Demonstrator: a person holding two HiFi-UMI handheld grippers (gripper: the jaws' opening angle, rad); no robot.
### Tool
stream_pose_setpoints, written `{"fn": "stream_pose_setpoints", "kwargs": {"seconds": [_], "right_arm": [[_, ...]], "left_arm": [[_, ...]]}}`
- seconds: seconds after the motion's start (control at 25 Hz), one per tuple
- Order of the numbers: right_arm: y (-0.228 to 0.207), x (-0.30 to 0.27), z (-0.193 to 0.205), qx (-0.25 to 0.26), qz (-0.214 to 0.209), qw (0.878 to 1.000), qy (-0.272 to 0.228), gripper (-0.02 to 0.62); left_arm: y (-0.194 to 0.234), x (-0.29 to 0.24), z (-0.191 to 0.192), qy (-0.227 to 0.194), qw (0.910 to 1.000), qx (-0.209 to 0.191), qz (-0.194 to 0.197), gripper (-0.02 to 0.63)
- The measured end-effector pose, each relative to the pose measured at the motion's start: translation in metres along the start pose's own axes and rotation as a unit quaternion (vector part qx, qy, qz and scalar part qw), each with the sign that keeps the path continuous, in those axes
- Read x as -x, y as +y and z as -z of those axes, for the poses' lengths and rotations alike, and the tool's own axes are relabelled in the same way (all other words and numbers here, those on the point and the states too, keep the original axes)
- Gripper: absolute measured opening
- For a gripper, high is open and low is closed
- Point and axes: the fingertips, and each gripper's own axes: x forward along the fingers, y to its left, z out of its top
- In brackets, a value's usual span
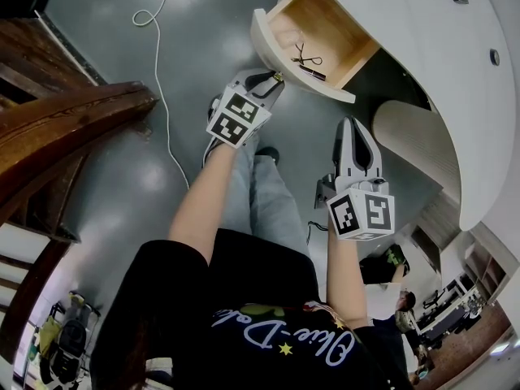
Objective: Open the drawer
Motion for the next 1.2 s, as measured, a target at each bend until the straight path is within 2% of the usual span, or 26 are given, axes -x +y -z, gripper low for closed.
{"fn": "stream_pose_setpoints", "kwargs": {"seconds": [1.2], "right_arm": [[0.005,0.002,0.000,0.002,-0.012,1.000,-0.002,0.002]], "left_arm": [[-0.005,0.015,0.013,0.007,1.0000,-0.003,0.001,0.097]]}}
